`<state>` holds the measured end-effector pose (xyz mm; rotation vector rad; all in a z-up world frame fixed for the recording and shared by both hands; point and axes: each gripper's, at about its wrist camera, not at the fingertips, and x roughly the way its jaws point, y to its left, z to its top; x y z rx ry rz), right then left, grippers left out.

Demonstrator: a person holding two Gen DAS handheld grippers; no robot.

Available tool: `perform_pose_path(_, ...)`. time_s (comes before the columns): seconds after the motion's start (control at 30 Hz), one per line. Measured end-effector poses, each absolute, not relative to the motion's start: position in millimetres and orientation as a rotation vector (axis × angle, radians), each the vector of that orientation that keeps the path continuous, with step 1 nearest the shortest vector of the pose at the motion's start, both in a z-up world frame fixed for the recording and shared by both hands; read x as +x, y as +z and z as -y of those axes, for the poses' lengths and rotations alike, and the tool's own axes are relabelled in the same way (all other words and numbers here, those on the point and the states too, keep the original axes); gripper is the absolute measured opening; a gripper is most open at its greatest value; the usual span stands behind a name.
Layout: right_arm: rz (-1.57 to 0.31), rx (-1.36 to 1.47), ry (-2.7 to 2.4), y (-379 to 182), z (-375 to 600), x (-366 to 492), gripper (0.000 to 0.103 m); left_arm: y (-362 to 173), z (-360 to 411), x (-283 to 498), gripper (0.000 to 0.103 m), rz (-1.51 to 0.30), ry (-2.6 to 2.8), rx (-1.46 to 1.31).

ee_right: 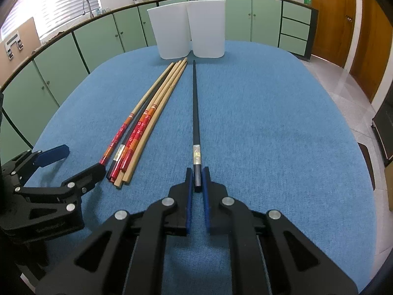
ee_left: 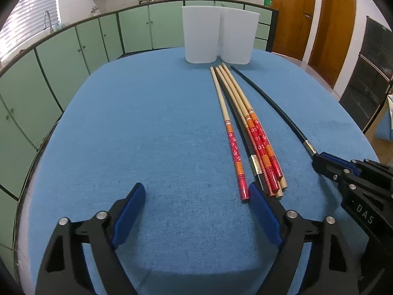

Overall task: Organize utensils
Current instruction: 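Grasp a black chopstick with the right tool while the left tool grasps a red-patterned chopstick, then carry both chopsticks into the white holder and open both tools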

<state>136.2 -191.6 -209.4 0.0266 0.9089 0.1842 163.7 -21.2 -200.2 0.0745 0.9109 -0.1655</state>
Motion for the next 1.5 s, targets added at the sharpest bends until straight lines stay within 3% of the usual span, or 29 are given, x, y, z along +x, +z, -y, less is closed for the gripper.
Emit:
perform_pose_path(0.1, -0.908, 0.047, 0.195, -209.7, 194.5, 136.9, 0.009, -198.5, 22.4, 163.5, 0.066, -0.9, -0.165, 0.065)
perform_pose_path(0.27, -0.901, 0.02, 0.182, -209.7, 189.6, 134.8, 0.008, -195.3, 27.6, 161.1, 0.023, -0.892, -0.196, 0.049)
perform_pose_path(0.37, -0.898, 0.019, 0.183, -209.8, 189.3, 134.1, 0.006, -194.5, 32.4, 159.8, 0.007, -0.891, -0.202, 0.047)
perform_pose_path(0.8, -0.826, 0.059, 0.193, -187.5, 198.5, 122.0, 0.006, -167.0, 24.6, 147.6, 0.006, -0.823, -0.206, 0.024)
perform_pose_path(1.5, -0.547, 0.105, 0.261, -33.1, 227.2, 158.9, 0.006, -27.5, -2.2, 173.0, 0.006, -0.535, -0.252, -0.027)
